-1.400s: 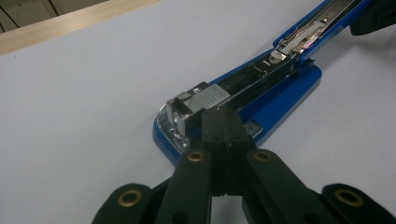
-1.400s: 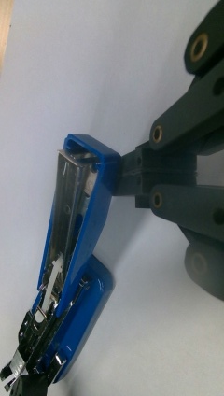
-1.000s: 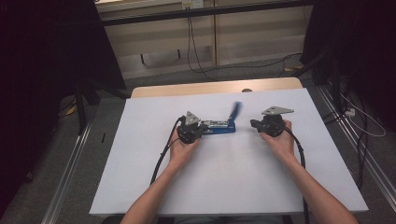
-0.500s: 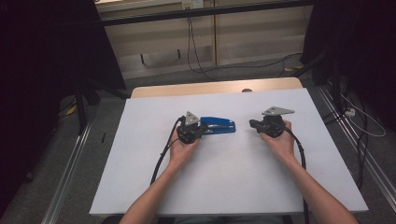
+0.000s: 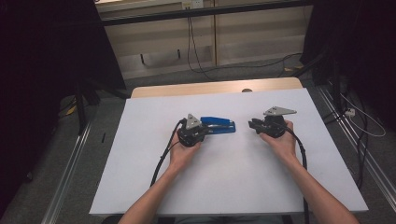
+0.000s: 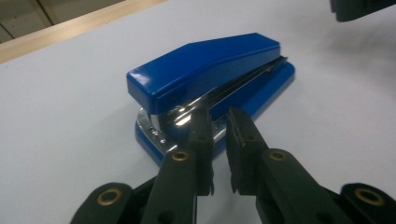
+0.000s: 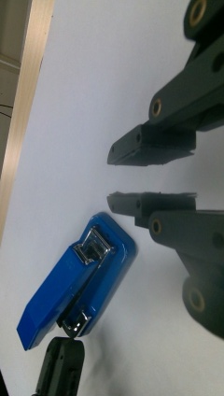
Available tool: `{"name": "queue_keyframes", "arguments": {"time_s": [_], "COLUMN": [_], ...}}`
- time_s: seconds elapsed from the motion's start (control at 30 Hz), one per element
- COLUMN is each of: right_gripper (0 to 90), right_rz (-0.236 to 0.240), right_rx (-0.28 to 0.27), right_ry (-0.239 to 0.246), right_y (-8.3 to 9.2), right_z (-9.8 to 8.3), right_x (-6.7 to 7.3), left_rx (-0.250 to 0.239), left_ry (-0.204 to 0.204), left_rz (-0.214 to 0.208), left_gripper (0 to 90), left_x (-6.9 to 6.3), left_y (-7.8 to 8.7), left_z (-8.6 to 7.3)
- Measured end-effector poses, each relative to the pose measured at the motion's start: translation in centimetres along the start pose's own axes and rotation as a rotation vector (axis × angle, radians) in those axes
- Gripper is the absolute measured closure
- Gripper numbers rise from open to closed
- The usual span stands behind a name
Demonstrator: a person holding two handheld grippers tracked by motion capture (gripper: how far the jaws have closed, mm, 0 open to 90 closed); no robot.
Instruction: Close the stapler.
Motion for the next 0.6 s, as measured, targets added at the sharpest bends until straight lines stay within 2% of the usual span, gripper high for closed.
{"name": "queue_keyframes", "arguments": {"time_s": [0.1,0.2,0.27,0.33,0.4,0.53,0.6], "right_gripper": [64.5,55.3,47.8,40.6,32.8,19.7,10.3], "right_rz": [0.004,0.000,-0.004,-0.001,-0.003,-0.009,-0.032], "right_rx": [0.003,0.001,-0.002,-0.003,-0.009,-0.028,-0.042], "right_ry": [-0.005,-0.018,-0.029,-0.024,-0.028,-0.036,-0.040], "right_y": [0.1,0.2,0.3,0.3,0.4,0.5,0.5], "right_z": [-0.1,-0.1,-0.1,0.0,0.0,0.3,0.5], "right_x": [0.2,0.2,0.1,0.2,0.1,0.1,0.1], "left_rx": [-0.003,-0.020,-0.061,-0.068,-0.078,-0.089,-0.078], "left_ry": [0.018,0.035,0.048,0.036,0.043,0.061,0.074], "left_rz": [-0.003,0.010,0.004,0.032,0.049,0.067,0.059], "left_gripper": [75.8,67.7,58.9,53.3,43.2,28.2,21.0], "left_x": [0.2,0.5,0.5,0.8,1.0,1.5,1.8], "left_y": [0.2,0.7,1.0,1.2,1.5,2.0,2.1], "left_z": [0.0,0.1,0.5,0.6,0.9,1.1,1.0]}}
Point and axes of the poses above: each handheld gripper's, and its own axes: y roughly backward along the jaws, z roughly out of its top, x roughly to its left, the point moved 9 cm from there along -y, roughly forward along the jaws, and after that the axes turned 2 degrees about -x, right-handed, at the moved point
